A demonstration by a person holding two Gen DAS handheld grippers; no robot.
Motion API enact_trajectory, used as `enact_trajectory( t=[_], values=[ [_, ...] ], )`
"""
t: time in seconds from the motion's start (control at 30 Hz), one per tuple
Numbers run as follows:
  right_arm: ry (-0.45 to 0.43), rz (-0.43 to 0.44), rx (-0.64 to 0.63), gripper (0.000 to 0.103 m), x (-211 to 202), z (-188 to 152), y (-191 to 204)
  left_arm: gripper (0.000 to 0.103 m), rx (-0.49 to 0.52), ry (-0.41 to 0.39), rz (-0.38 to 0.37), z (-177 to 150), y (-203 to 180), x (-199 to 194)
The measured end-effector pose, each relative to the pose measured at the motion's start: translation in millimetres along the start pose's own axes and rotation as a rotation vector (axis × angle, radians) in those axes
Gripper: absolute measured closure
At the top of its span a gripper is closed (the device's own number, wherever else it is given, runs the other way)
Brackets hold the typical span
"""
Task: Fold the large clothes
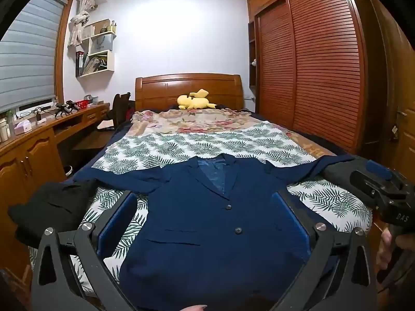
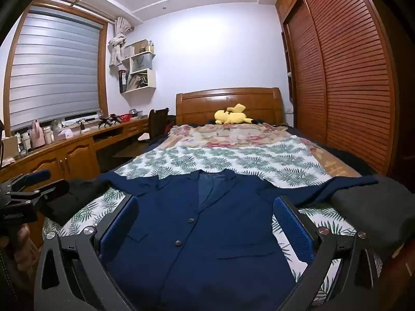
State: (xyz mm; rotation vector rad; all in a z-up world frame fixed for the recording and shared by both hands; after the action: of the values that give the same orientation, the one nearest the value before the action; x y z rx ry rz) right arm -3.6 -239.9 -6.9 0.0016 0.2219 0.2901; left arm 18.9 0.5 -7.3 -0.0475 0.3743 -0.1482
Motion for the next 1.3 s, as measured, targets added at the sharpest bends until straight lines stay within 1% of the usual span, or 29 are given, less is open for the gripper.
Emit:
enact_trajectory(
  t=[0.03, 0.37, 0.43, 0.6, 0.67, 1.3],
  values=[
    [-0.01, -0.001, 0.0, 0.0, 0, 0, 0, 0.0, 0.02, -0.017, 0.02, 0, -1, -1],
    [-0.007, -0.002, 0.0, 0.0, 0, 0, -3, 0.0, 0.016, -0.012, 0.022, 0, 0, -1],
    [-0.007, -0.002, 0.0, 0.0, -1, -1, 2, 0.0, 0.012, -0.015, 0.025, -1, 1, -2],
    [-0.002, -0.008, -0.004, 0.0, 2, -2, 5, 0.0, 0.009, -0.01, 0.022, -2, 1, 1],
    [0.001, -0.005, -0.006, 0.0, 0, 0, 0, 0.0, 0.01, -0.008, 0.023, -1, -2, 0],
    [0.009, -0.001, 0.001, 0.0, 0, -1, -1, 0.0, 0.025, -0.017, 0.016, -1, -11, -4]
  ],
)
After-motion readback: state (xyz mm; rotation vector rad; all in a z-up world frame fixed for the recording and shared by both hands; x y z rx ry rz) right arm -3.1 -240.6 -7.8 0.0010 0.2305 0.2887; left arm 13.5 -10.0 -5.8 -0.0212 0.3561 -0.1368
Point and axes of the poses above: each gripper's, at about its wrist camera, not at the fingertips, and x roughly the way its jaws point, y to its left, z to its top, the point moved 2 cm from there along x, roughly the way its jaws point, and after that the axes turned 8 degrees about -z, right-handed, at the moved point
